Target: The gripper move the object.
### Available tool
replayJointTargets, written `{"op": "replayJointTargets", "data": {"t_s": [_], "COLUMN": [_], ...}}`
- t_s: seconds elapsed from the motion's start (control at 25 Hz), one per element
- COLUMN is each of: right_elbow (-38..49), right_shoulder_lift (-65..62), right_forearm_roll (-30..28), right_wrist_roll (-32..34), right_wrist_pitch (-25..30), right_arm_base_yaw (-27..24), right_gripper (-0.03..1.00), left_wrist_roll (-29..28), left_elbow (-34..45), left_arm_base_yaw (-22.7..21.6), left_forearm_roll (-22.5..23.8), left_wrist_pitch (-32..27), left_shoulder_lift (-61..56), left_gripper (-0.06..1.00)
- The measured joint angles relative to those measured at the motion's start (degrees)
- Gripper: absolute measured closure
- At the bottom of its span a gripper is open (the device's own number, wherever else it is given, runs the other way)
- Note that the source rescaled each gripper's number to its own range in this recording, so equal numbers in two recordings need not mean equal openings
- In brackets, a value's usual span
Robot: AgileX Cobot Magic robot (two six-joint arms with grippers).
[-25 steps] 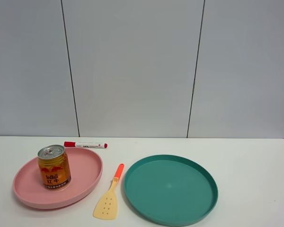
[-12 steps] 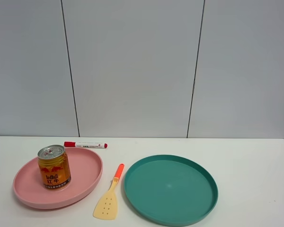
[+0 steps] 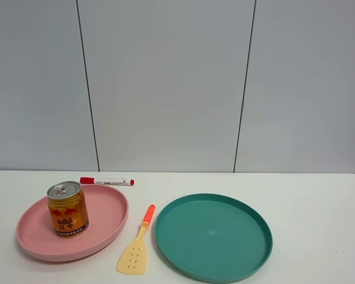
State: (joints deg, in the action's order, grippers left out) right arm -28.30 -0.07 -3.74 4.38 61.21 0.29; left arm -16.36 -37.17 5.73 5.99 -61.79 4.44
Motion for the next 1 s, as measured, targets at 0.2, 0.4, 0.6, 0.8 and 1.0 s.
{"op": "replayJointTargets", "data": {"t_s": [0.2,0.4,0.6,0.8,1.0], "right_elbow": [0.0,0.0,0.0,0.0,0.0], "right_shoulder_lift": [0.0,0.0,0.0,0.0,0.0], "right_forearm_roll": [0.0,0.0,0.0,0.0,0.0], "right_wrist_roll": [0.0,0.0,0.0,0.0,0.0], "right_wrist_pitch": [0.0,0.0,0.0,0.0,0.0], "right_arm_base_yaw": [0.0,0.0,0.0,0.0,0.0], "right_gripper": [-0.03,-0.03,-0.03,-0.03,-0.03], "left_wrist_roll": [6.57,16.36,19.8,20.06,20.06], "left_elbow": [3.98,7.85,8.17,9.01,9.01], "left_arm_base_yaw": [0.0,0.23,0.23,0.23,0.23], "left_forearm_roll": [-2.19,-5.99,-7.11,-7.97,-8.01], "left_wrist_pitch": [1.26,2.11,2.03,1.57,1.57], "left_shoulder_lift": [-1.24,-4.35,-4.62,-4.62,-4.62], "left_gripper": [-0.05,-0.05,-0.05,-0.05,-0.05]}}
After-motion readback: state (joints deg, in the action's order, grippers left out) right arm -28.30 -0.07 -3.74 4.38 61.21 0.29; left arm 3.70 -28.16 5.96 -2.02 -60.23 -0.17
